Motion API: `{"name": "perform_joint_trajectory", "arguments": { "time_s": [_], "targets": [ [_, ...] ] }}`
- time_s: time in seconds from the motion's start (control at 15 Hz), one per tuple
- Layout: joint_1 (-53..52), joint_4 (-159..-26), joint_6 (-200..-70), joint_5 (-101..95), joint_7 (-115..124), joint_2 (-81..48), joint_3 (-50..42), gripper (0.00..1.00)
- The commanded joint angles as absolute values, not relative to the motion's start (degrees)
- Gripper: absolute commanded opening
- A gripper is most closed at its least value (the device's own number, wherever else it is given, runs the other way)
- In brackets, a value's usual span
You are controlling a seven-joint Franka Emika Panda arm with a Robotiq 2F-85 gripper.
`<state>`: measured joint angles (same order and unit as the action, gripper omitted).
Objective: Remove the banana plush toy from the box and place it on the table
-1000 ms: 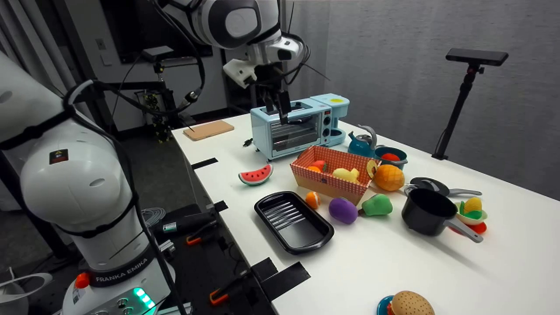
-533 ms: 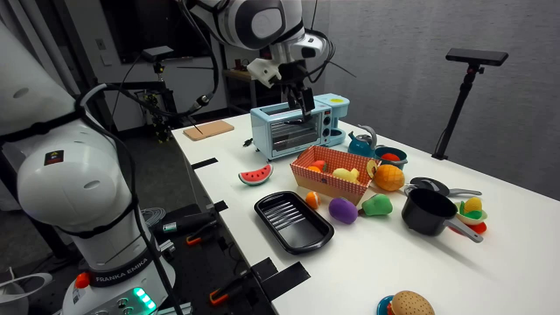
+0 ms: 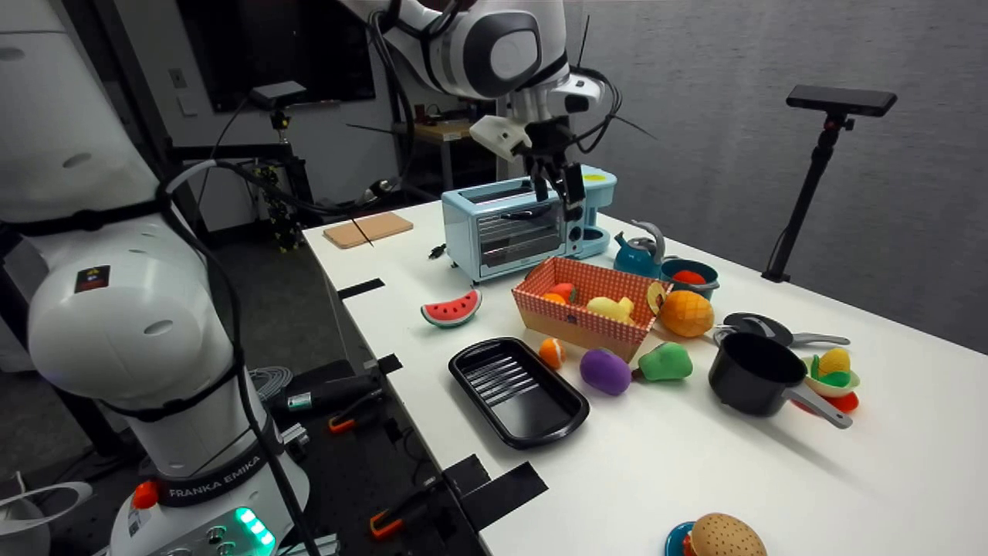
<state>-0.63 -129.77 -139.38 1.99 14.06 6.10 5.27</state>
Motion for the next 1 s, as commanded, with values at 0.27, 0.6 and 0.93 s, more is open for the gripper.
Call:
{"name": "perform_joint_trajectory", "arguments": {
  "time_s": [0.27,0.6,0.93],
  "targets": [
    [-1.2,-120.5,-138.4,-0.4,21.2,-3.5,3.9,1.00],
    [-1.8,-117.6,-138.6,-0.1,24.7,-7.0,2.8,1.00],
    [-2.8,-117.8,-143.9,-1.4,26.7,-7.7,2.2,1.00]
  ]
}}
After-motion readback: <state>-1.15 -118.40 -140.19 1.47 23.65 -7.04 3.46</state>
